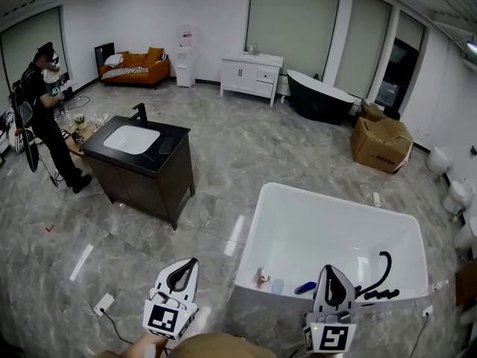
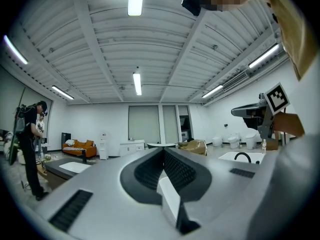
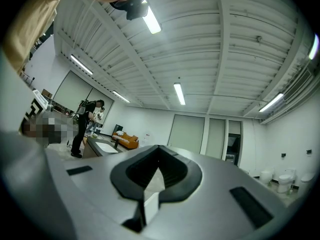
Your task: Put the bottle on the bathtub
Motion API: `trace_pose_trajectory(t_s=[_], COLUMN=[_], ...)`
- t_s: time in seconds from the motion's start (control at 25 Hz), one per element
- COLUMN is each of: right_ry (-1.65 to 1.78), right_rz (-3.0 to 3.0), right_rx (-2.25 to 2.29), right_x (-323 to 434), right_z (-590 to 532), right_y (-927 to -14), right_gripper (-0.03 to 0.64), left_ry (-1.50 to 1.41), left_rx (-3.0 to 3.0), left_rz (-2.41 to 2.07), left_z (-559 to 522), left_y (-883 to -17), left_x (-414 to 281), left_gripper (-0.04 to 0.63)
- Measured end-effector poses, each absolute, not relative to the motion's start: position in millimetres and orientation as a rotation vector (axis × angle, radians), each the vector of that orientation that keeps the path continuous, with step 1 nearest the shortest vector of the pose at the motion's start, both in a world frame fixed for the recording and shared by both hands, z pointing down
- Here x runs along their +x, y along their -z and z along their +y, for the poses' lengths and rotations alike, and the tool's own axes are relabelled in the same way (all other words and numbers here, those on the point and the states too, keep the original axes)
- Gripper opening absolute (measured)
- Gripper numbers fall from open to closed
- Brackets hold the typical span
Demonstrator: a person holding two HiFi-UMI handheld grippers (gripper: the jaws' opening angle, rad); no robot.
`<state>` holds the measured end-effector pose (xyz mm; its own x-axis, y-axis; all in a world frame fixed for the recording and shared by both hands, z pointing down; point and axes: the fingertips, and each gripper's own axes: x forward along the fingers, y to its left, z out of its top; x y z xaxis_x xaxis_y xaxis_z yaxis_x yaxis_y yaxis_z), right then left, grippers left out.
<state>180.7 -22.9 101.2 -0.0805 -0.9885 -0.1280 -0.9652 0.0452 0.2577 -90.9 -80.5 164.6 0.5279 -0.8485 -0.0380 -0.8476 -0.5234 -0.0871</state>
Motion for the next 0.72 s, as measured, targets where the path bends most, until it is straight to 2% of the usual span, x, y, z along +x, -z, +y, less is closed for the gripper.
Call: trace_pose_trajectory(t_s=[0.72], right_ry=[0.441], right_rz=[-2.225], right_rx=[2.033], right_x=[175], right_z=[-22], right_y=[-106], right_gripper=[0.005], left_ry=[0.005], left_rx=[-2.688], left_rz=[1.425], left_z=[-73], left_y=[-177], left_x=[-79], left_gripper=[0.008])
